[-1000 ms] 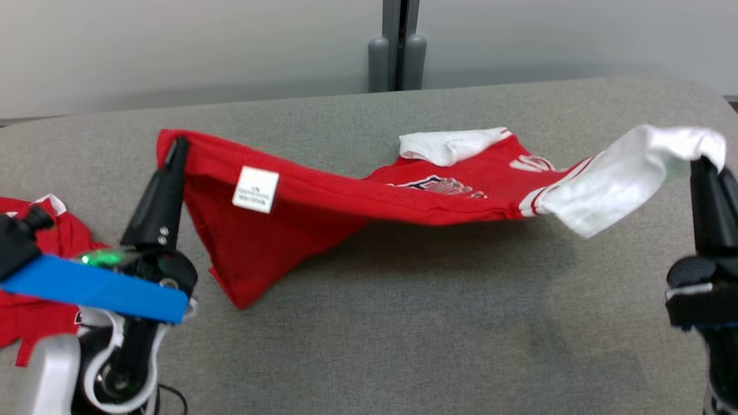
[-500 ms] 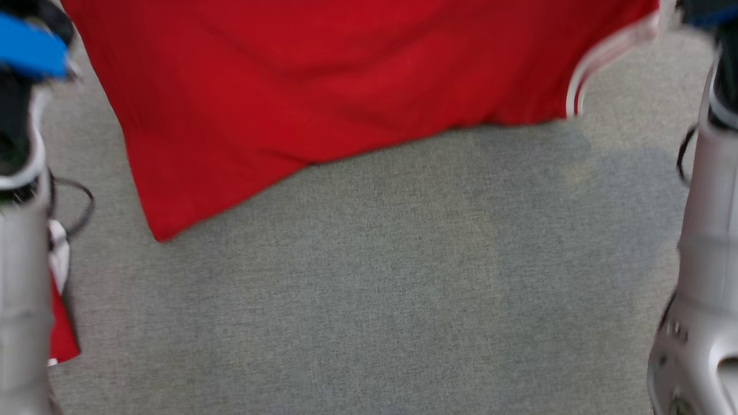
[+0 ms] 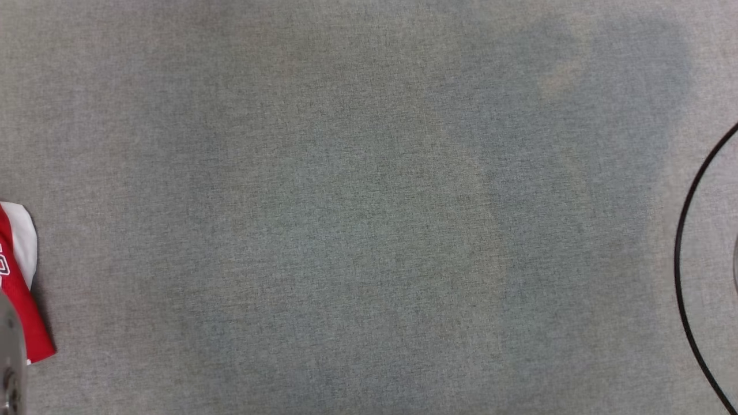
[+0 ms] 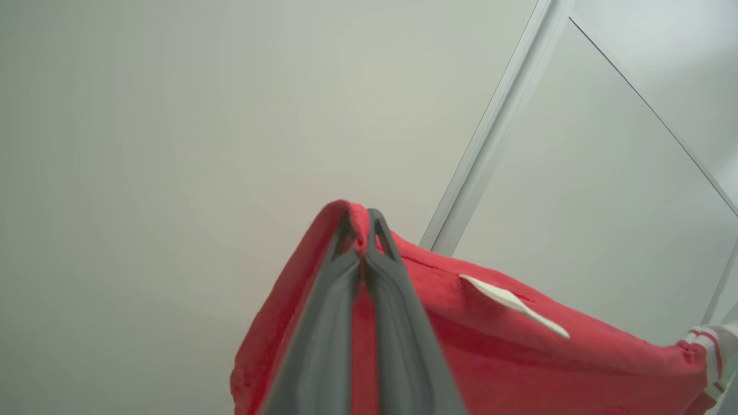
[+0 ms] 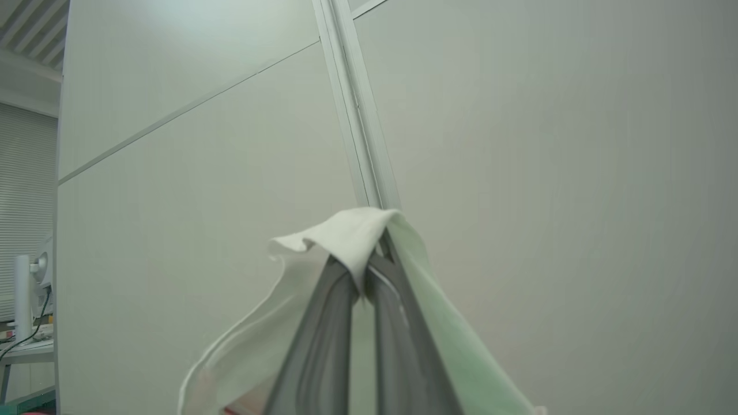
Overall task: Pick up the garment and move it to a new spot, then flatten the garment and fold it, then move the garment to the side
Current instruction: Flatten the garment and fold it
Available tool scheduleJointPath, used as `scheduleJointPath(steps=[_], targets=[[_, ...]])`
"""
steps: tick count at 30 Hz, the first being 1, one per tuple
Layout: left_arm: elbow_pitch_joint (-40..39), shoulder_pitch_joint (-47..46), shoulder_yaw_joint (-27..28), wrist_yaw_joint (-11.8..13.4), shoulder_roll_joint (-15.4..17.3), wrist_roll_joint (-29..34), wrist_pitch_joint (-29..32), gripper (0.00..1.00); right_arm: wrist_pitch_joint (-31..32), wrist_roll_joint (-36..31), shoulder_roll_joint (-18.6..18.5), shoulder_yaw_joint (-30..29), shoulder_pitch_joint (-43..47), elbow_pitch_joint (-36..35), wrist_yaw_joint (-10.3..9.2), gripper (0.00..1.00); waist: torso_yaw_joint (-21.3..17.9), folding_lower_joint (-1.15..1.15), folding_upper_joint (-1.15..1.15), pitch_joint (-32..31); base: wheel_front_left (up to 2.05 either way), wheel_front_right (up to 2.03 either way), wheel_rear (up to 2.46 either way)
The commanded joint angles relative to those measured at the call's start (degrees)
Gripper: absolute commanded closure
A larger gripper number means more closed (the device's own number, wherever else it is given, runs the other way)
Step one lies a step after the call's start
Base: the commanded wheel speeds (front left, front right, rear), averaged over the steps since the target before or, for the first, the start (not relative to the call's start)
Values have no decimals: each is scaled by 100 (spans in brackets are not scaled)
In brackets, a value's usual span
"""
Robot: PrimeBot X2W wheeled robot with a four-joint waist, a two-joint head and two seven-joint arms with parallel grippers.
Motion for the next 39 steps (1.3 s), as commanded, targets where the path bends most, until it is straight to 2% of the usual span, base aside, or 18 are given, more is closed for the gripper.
scheduleJointPath(steps=[1, 6, 11, 16, 20, 24, 28, 34, 39], targets=[[119, 152, -25, -58, -7, 20, -123, 100, -69, 120, -104, 143, 176, 90, 3, 100, 6, 0, 0, 12, 0, 0, 0], [456, 863, -183, -160, -48, -25, -509, 100, -200, 409, -396, 563, 1138, 199, 3, 100, 32, 0, 0, 20, 0, 0, 0], [755, 2084, -435, -195, -172, -151, -828, 100, -276, 848, -518, 816, 2822, 151, 3, 100, 87, 0, 0, -229, 0, 0, 0], [973, 3407, -750, -209, -245, -181, -1020, 100, -191, 1596, -357, 671, 4611, -295, 3, 100, 180, 0, 0, -682, 0, 0, 0], [1114, 4372, -799, -211, -323, -316, -1143, 100, -49, 1722, -401, 572, 5843, -686, 3, 100, 253, 0, 0, -1043, 0, 0, 0], [1092, 5094, -900, -186, -302, -269, -1207, 100, 213, 1510, -265, 223, 6837, -972, 1, 100, 344, 0, 0, -1341, 0, 0, 0], [907, 5751, -1029, -3, -263, -157, -1215, 100, 826, 879, 0, -268, 7596, -1251, 2, 100, 400, 0, 0, -1636, 0, 0, 0], [291, 6615, -1152, 376, -111, -26, -1087, 100, 2295, -190, 432, -933, 8457, -2061, 2, 100, 364, 0, 0, -1919, 0, 0, 0], [-330, 7177, -1221, 644, 48, 44, -926, 100, 3500, -689, 536, -1169, 9119, -3031, 2, 100, 365, 0, 0, -2051, 0, 0, 0]])
